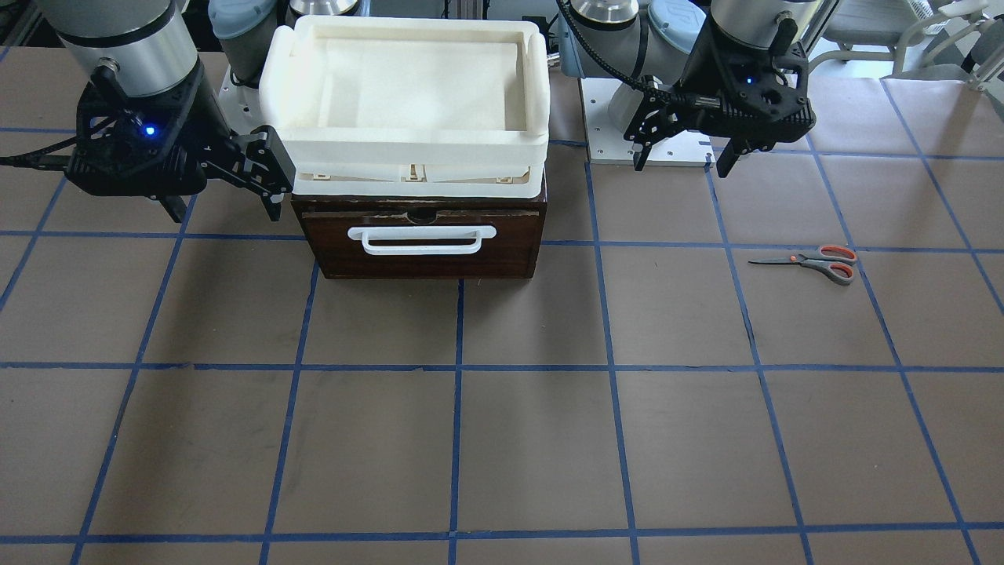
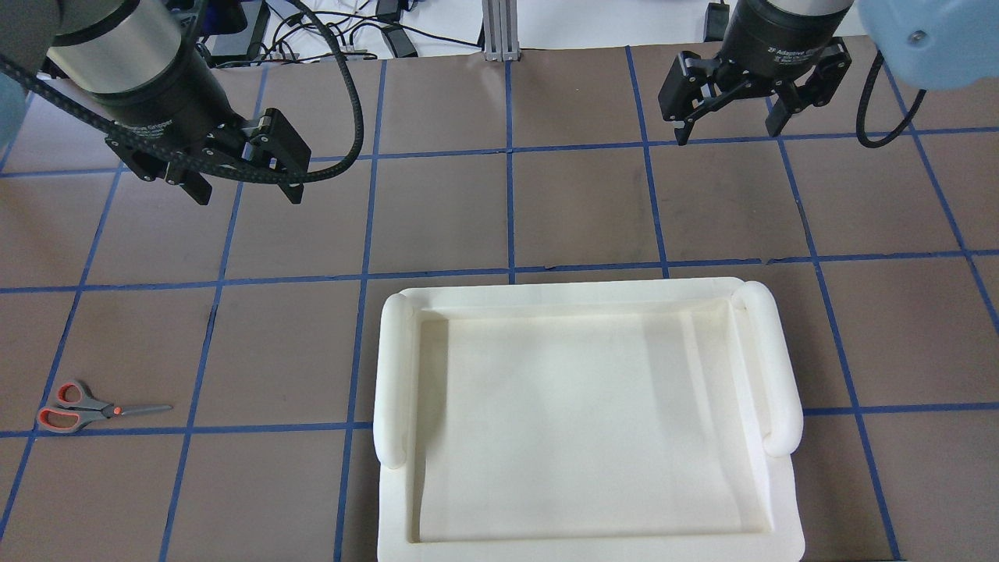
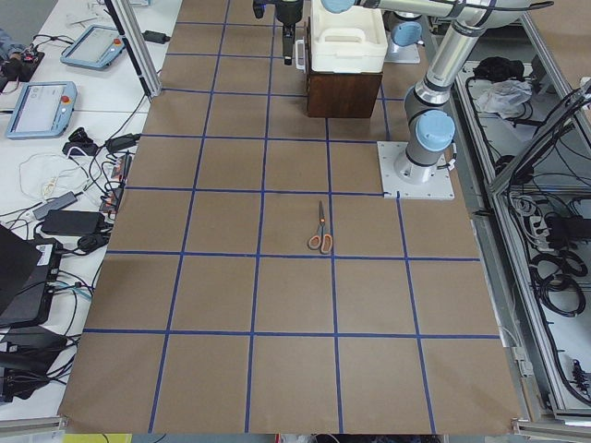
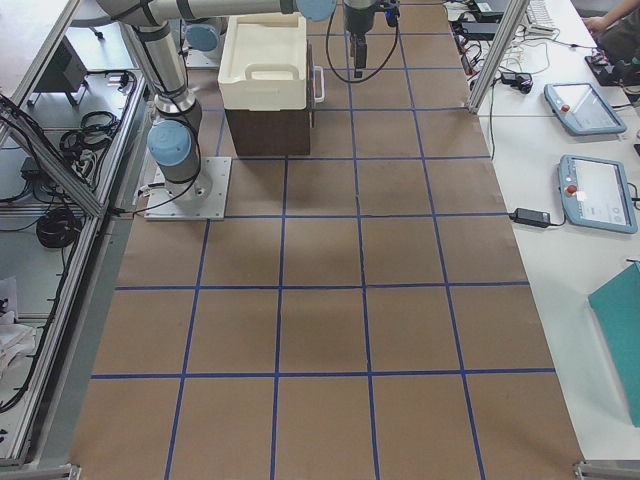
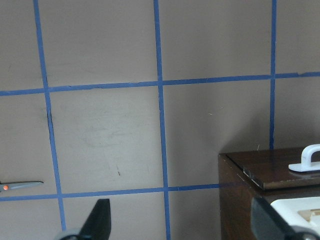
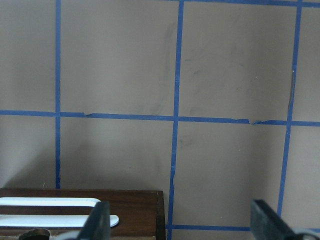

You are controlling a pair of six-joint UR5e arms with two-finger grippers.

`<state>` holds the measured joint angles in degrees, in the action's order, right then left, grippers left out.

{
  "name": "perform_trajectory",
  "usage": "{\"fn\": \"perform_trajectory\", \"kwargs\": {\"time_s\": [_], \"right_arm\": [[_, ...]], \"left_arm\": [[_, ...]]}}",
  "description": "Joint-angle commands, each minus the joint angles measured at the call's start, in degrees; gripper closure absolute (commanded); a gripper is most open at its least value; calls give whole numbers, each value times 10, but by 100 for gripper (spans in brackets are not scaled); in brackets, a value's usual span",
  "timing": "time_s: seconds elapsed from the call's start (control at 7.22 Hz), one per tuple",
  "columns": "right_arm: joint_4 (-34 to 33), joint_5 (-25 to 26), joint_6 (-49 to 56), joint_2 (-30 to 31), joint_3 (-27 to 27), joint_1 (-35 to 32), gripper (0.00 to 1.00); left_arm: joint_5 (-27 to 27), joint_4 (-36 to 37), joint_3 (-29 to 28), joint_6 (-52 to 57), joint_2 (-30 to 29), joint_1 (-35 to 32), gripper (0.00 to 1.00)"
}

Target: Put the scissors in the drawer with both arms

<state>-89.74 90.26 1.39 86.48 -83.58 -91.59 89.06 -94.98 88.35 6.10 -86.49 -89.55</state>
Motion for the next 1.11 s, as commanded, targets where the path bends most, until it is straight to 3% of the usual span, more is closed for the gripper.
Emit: {"fn": "perform_trajectory", "kwargs": {"time_s": [0.0,0.14,0.42,0.55,0.97], "right_arm": [[-7,-10,-7,0,0,-1,0],[-8,-9,-24,0,0,-1,0],[-6,-9,-131,4,1,-4,0],[-3,-11,-297,2,1,-11,0],[-6,-23,-562,-39,2,-83,0]], "left_arm": [[28,2,18,142,9,32,0],[46,20,41,215,8,67,0],[53,35,101,488,13,180,0],[53,36,125,579,9,224,0],[66,101,194,832,-13,369,0]]}}
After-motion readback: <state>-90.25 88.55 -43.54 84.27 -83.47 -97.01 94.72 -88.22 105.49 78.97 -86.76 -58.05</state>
